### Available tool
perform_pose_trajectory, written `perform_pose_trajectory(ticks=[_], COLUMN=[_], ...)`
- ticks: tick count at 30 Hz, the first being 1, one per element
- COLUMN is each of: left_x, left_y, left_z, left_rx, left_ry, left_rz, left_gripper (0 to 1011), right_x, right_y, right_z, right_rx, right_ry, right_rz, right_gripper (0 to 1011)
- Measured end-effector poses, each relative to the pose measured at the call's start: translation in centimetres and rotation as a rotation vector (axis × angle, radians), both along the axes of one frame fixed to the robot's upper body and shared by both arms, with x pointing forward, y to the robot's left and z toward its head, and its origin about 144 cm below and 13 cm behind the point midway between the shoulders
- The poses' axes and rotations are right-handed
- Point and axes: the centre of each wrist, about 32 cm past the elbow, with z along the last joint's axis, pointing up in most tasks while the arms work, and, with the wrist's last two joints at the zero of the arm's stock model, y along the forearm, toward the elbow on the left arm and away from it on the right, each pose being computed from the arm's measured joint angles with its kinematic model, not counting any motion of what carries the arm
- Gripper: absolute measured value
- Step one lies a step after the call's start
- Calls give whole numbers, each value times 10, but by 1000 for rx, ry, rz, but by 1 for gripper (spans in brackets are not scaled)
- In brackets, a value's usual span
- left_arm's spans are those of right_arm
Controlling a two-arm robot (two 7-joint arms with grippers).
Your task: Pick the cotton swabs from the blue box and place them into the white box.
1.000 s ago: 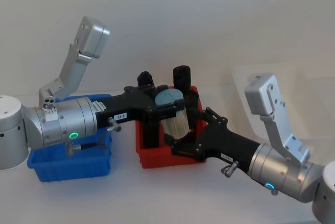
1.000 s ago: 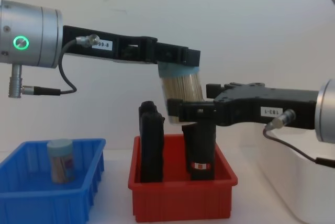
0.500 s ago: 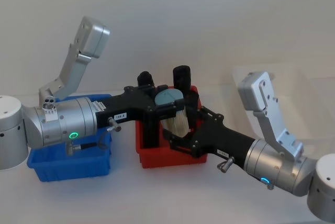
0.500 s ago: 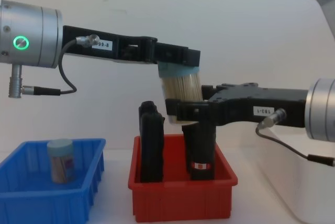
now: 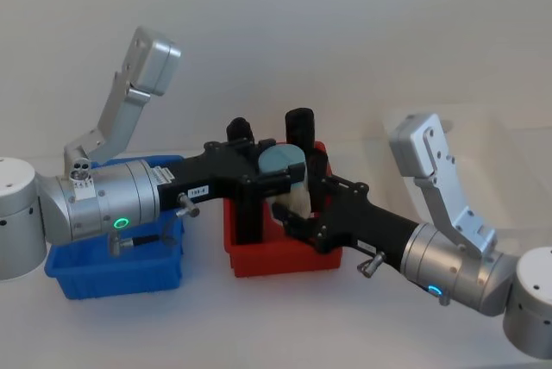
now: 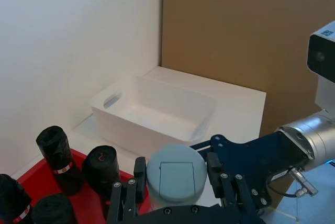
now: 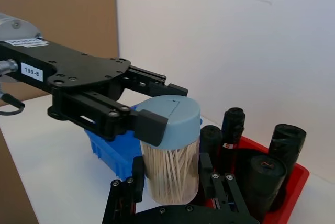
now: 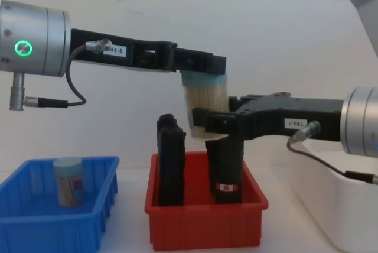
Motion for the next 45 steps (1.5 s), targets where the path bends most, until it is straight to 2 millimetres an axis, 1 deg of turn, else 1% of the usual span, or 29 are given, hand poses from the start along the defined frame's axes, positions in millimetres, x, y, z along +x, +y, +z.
perform_pose_trajectory(ticks=[3,4,6,11,25,45], left_x=[0,0,0,0,0,0], left_y=[0,0,0,0,0,0], left_z=[0,0,0,0,0,0], left_rx=[0,0,0,0,0,0], left_ry=[0,0,0,1,1,1], left_rz=[-1,-1,-1,-1,-2,-2], left_gripper=[794,812,896,1003,1004,1004], right_x=[1,1,1,2,-3,-16], right_y=[-1,-1,-1,-1,-8,-44], right_z=[1,1,1,1,1,-7], right_rx=[-2,-2,-2,-4,-7,21], right_ry=[-3,-3,-3,-6,-18,-53], right_rz=[-8,-8,-10,-15,-67,-316], right_gripper=[623,622,622,622,622,623])
